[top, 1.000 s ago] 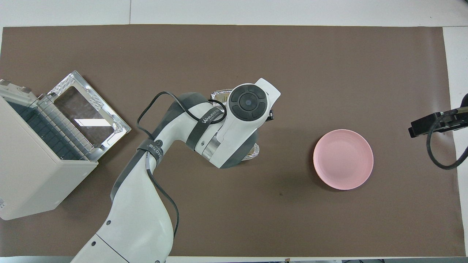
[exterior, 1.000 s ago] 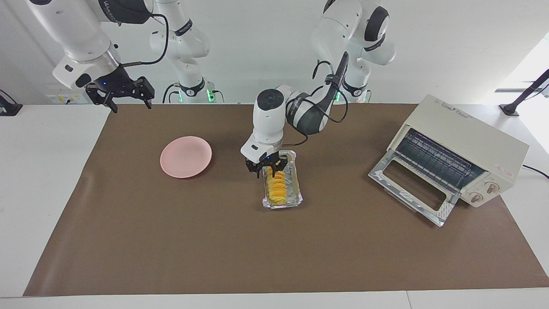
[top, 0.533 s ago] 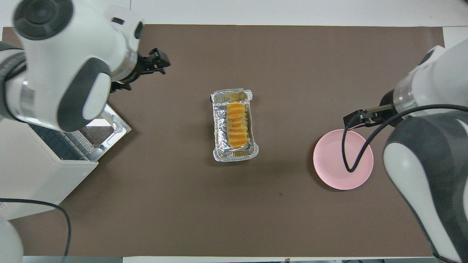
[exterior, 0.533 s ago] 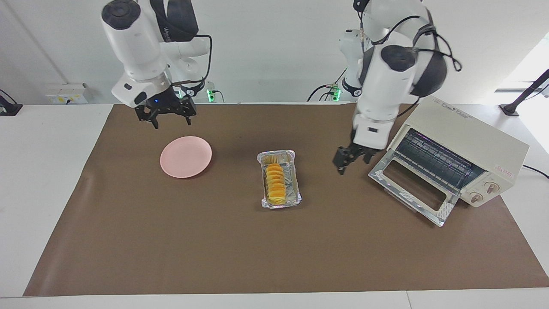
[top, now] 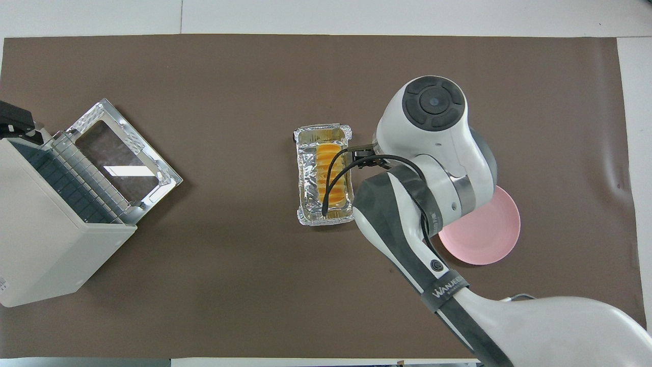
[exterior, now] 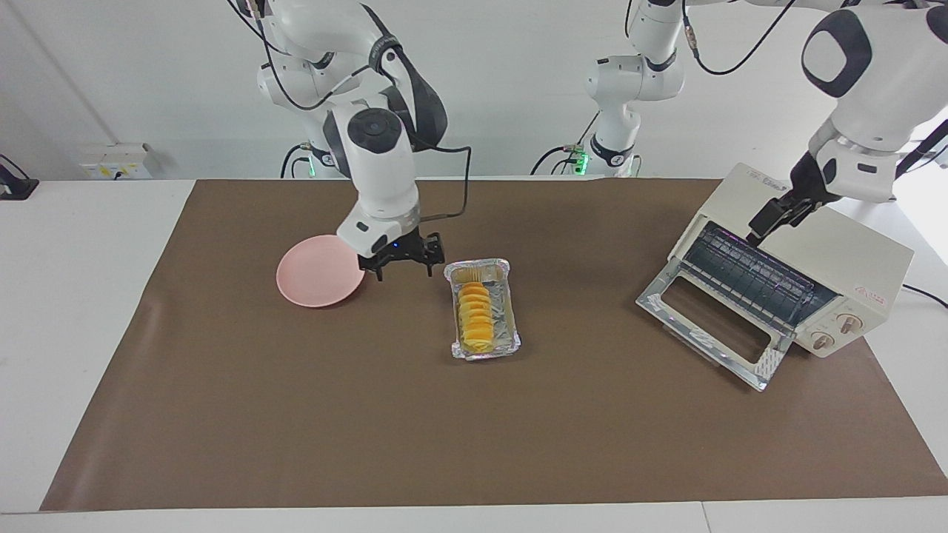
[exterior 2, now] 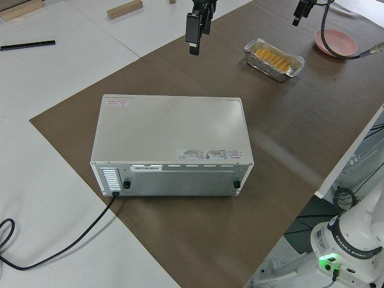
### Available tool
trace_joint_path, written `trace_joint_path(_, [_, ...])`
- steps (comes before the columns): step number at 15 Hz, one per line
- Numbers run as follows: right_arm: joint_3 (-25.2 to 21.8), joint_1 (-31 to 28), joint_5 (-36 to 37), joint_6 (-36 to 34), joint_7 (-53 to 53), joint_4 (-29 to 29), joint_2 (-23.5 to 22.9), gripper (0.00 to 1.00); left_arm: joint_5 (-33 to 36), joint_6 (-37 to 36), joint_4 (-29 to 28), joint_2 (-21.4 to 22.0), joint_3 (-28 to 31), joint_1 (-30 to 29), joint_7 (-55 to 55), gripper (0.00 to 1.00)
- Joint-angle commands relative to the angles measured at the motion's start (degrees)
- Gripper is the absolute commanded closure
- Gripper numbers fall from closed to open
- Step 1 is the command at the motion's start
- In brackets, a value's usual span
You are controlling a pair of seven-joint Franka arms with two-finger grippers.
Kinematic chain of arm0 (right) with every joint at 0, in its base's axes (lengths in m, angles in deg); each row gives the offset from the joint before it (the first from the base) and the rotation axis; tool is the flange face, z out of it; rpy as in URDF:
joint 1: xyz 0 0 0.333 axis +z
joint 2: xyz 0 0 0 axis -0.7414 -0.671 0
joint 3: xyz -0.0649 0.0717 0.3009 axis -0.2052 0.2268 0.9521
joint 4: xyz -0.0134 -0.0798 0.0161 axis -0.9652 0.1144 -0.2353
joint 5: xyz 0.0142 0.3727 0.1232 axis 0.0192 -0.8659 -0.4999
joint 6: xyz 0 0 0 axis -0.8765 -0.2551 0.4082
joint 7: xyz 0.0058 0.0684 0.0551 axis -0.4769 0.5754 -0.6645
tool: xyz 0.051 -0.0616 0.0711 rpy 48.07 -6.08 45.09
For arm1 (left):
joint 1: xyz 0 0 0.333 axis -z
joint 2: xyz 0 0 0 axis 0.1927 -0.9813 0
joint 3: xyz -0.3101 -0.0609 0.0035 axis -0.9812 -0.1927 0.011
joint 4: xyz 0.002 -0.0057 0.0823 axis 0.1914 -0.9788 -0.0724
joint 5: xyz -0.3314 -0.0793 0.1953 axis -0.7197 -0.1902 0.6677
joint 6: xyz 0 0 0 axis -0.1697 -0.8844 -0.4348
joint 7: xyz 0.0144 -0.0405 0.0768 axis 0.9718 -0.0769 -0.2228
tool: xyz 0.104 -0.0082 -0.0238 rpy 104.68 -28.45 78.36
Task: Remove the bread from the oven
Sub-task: 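Grasp the foil tray with the right gripper while the left gripper withdraws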
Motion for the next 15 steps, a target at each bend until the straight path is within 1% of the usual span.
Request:
trace_joint_path(1, [-0.31, 1.86, 0.46, 2.84, -3.65, 7.71, -9.19, 0.0, -0.11, -4.97, -2.62, 4.53, -0.8, 0.56, 2.47, 0.0])
trace_joint_path(2, [-0.31, 1.95, 0.46, 5.21, -4.09, 7.36, -9.99, 0.0, -0.11, -4.89, -3.58, 5.49, -0.8, 0.47, 3.44, 0.0])
trace_joint_path(3, [-0.31, 1.95, 0.55, 6.02, -4.1, 7.18, -10.52, 0.0, -0.02, -3.24, -3.33, 5.24, -0.8, 0.38, 5.45, 0.0])
trace_joint_path(4, [-0.31, 1.95, 0.63, 6.46, -4.1, 7.0, -11.05, 0.0, -0.11, -3.31, -3.41, 5.41, -0.97, 0.38, 6.77, 0.0])
trace_joint_path(5, [-0.39, 2.21, 0.81, 8.3, -4.1, 5.7, -11.75, 0.0, -0.11, -4.18, -4.2, 6.28, -1.24, 0.55, 6.79, 0.0])
trace_joint_path(6, [-0.4, 2.39, 1.68, 10.23, -3.93, 3.25, -11.67, 0.05, -0.11, -4.27, -4.12, 6.47, -1.41, 0.9, 6.52, 0.0])
trace_joint_path(8, [-0.4, 3.01, 4.23, 11.48, -3.84, 1.29, -11.4, 0.35, -0.11, -4.28, -3.68, 6.47, -1.5, 1.08, 7.05, 0.0])
trace_joint_path(9, [-0.4, 3.01, 4.59, 11.57, -3.84, 1.03, -11.32, 0.6, -0.29, -4.45, -3.42, 6.47, -1.59, 1.08, 7.05, 0.0])
trace_joint_path(10, [-0.4, 3.09, 4.59, 11.65, -3.92, 1.03, -11.32, 0.93, -0.29, -4.54, -3.42, 6.47, -1.59, 1.08, 7.05, 0.0])
trace_joint_path(11, [-0.48, 3.18, 4.59, 11.57, -4.1, 1.03, -11.23, 1.0, -0.29, -4.02, -3.76, 6.56, -1.94, 1.08, 7.05, 0.0])
trace_joint_path(13, [-0.48, 3.18, 4.59, 11.57, -4.1, 1.2, -11.32, 1.0, -0.29, -5.06, -3.42, 6.56, -2.12, 1.26, 7.05, 0.0])
trace_joint_path(15, [-0.4, 3.18, 4.59, 11.48, -4.1, 1.73, -11.32, 1.0, -0.37, -3.32, -4.11, 6.64, -2.73, 1.26, 7.14, 0.0])
